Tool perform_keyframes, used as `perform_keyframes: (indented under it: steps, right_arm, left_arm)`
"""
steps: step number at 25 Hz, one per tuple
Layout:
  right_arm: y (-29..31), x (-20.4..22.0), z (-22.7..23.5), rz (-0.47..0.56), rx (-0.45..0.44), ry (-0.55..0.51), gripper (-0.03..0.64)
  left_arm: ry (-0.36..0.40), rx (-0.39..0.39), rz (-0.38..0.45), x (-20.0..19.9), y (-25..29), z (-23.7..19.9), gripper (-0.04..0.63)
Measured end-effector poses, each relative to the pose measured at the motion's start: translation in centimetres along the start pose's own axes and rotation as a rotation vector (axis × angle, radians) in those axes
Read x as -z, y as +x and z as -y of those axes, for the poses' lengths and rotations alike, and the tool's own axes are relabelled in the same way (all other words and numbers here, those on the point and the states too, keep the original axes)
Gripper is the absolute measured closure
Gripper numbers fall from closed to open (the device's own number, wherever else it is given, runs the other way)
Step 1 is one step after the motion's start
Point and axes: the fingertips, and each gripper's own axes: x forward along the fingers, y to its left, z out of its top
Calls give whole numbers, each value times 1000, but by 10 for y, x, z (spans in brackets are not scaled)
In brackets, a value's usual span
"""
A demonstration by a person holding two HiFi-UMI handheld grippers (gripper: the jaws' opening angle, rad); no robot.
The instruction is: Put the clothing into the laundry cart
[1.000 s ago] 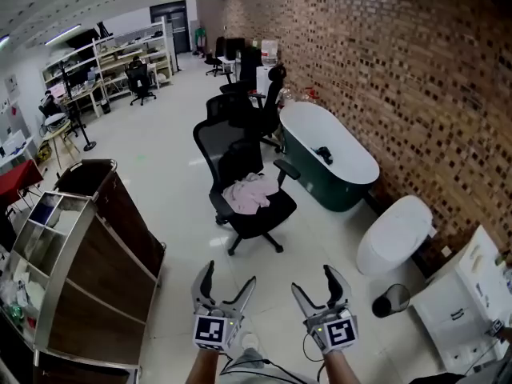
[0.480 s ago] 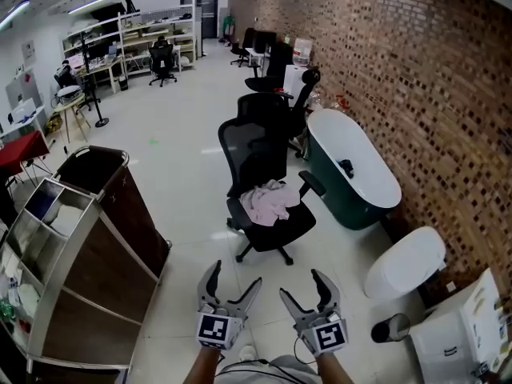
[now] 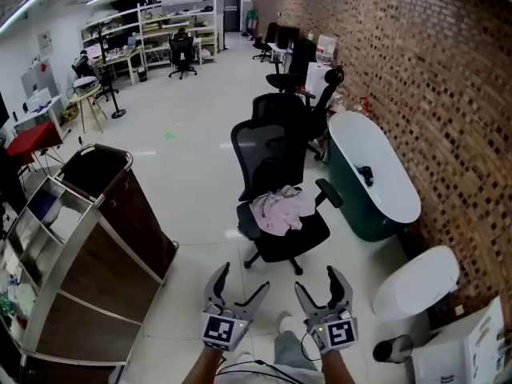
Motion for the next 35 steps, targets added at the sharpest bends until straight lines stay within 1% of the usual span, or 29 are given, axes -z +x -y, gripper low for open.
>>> perform_keyframes:
  steps: [2, 4, 5, 6, 8, 9, 10, 12, 13, 15, 17, 20, 22, 25, 28, 30, 33, 35]
  right_arm:
    - [16, 7, 34, 19, 12, 25, 250]
    - [36, 7, 71, 46, 25, 47, 250]
    - [47, 3, 87, 62, 27, 33, 250]
    - [57, -4, 101, 81, 22, -5, 250]
    - [75, -19, 113, 115, -12, -93, 250]
    - [83, -22, 116, 124, -34, -113, 250]
    - [90, -22, 122, 128, -53, -109, 250]
    - [101, -13, 138, 122, -82, -63, 250]
    - [107, -7, 147, 113, -91, -41, 250]
    - [117, 6, 167, 84, -102, -12, 250]
    - [125, 23, 190, 56, -102, 11, 250]
    - [138, 43, 220, 52, -86, 29, 250]
    - [147, 47, 222, 46, -105, 53, 250]
    - [164, 52, 221, 52, -120, 43, 250]
    - [187, 55, 230, 61, -87, 40, 250]
    - [203, 61, 233, 56, -78, 47, 250]
    - [233, 76, 233, 31, -75, 65, 250]
    - [256, 83, 235, 20, -69, 88, 250]
  left_arm:
    - [32, -13, -5, 2, 26, -1, 188]
    - [32, -32, -11, -1, 57, -2, 187]
    - [30, -38, -11, -4, 74, -2, 187]
    - [31, -43, -8, -8, 92, -2, 188]
    - [23, -54, 2, -12, 124, -1, 188]
    - [10, -61, 11, -12, 138, -1, 188]
    - [-13, -72, 23, -12, 150, -2, 188]
    - [-65, -105, 53, -13, 171, -5, 189]
    - [-69, -121, 60, -15, 180, -5, 188]
    - [-34, -145, 58, -27, 198, -4, 188]
    - [-22, -166, 50, -41, 215, 0, 188]
    - [-16, -205, 33, -38, 229, -2, 192]
    - [7, -227, 10, -31, 233, -7, 202]
    - [26, -246, 3, -21, 240, -22, 205]
    - [3, -259, 6, -21, 256, -37, 205]
    - [-15, -266, 0, -12, 268, -54, 206]
    - [-39, -245, -16, 7, 294, -84, 206]
    - [-31, -207, -19, 14, 314, -104, 206]
